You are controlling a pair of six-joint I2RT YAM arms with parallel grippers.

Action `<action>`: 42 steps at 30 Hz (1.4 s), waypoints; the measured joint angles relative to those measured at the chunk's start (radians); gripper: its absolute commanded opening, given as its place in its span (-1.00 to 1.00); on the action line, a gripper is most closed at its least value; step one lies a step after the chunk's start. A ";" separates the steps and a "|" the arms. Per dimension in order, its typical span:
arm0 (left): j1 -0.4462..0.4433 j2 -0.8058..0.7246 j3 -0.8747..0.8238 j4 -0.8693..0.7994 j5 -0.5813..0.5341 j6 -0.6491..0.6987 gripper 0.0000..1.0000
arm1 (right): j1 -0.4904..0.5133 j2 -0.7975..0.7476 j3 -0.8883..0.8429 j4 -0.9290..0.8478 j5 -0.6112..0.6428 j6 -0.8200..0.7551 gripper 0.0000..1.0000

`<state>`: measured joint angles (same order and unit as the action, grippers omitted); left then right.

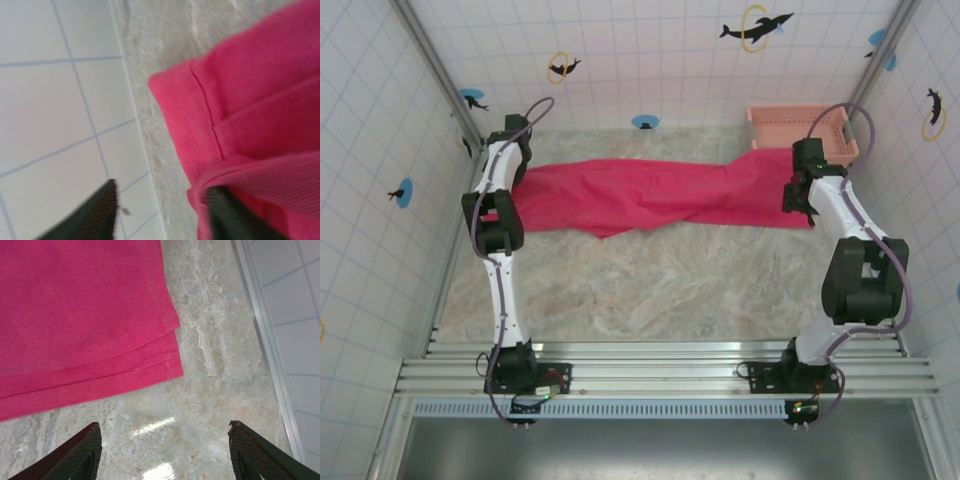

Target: Roll up the long pants

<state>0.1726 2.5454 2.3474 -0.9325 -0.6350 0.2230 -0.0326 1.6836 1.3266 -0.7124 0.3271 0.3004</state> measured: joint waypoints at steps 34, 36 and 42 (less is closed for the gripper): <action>-0.024 -0.305 -0.549 0.091 0.266 -0.264 0.95 | 0.065 0.508 0.354 -0.047 -0.156 -0.094 0.44; -0.021 -0.307 -0.575 0.089 0.251 -0.258 0.95 | 0.062 0.507 0.349 -0.044 -0.164 -0.102 0.43; -0.019 -0.362 -0.672 0.113 0.211 -0.246 0.95 | 0.053 0.460 0.272 -0.026 -0.195 -0.120 0.42</action>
<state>0.1539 2.1830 1.6752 -0.8200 -0.4244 -0.0231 0.0204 2.1433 1.5986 -0.7383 0.1322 0.1806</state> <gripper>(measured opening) 0.975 0.711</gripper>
